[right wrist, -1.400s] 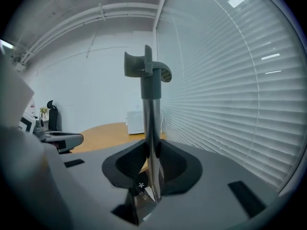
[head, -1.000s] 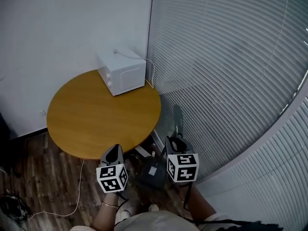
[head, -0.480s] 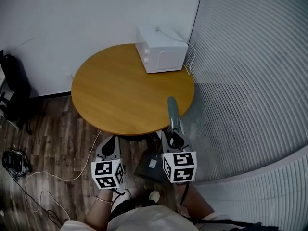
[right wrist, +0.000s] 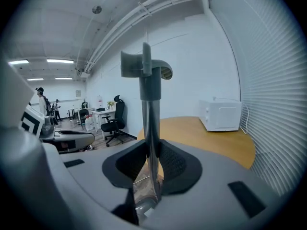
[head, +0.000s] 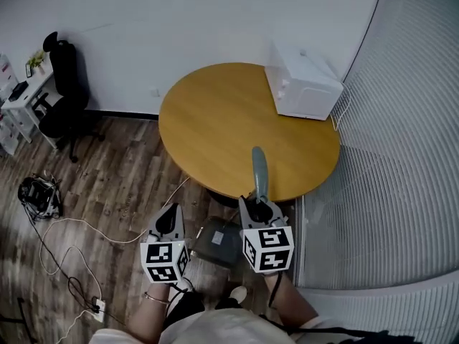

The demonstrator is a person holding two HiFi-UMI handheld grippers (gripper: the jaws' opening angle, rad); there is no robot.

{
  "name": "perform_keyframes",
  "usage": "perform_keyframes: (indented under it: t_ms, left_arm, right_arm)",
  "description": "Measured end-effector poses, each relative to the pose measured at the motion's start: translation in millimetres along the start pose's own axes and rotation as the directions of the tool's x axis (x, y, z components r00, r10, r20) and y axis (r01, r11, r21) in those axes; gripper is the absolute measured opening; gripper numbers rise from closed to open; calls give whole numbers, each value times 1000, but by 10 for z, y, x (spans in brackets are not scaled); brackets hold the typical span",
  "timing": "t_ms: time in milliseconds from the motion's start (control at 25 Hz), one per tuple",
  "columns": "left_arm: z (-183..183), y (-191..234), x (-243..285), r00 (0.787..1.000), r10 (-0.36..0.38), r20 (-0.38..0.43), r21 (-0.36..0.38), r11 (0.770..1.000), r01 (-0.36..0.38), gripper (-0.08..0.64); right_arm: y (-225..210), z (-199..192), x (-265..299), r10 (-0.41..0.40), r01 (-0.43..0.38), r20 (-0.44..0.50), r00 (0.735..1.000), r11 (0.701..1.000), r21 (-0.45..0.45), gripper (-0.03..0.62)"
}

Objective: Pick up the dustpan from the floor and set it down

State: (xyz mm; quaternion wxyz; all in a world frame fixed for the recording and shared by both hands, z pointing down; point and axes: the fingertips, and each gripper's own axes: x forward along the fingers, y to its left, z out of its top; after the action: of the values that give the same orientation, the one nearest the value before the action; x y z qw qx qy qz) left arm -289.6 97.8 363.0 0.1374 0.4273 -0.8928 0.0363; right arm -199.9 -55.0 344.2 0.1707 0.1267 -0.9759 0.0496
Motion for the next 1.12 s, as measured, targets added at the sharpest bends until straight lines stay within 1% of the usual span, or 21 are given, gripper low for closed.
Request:
perform_keyframes:
  t_ms: [200, 320, 480, 720, 920, 1120]
  left_arm:
    - [-143, 493, -97, 998, 56, -14, -30, 998, -56, 17]
    - [-284, 698, -112, 996, 87, -34, -38, 995, -88, 17]
    - [-541, 900, -160, 993, 96, -74, -41, 994, -100, 17]
    - [-966, 1213, -202, 987, 96, -127, -35, 994, -101, 17]
    - [-1344, 1426, -144, 977, 101, -188, -39, 993, -110, 18]
    - [-1714, 1588, -55, 964, 96, -246, -46, 993, -111, 17]
  right_arm:
    - [469, -23, 251, 58, -58, -8, 998, 998, -31, 100]
    - [697, -65, 436, 84, -85, -14, 996, 995, -54, 100]
    - [925, -242, 636, 105, -108, -44, 993, 991, -75, 100]
    - [1151, -791, 913, 117, -127, -122, 986, 989, -78, 100]
    - [1247, -1291, 1187, 107, -124, -205, 973, 989, -74, 100]
    - [1323, -1638, 1449, 104, -130, -259, 960, 988, -83, 100]
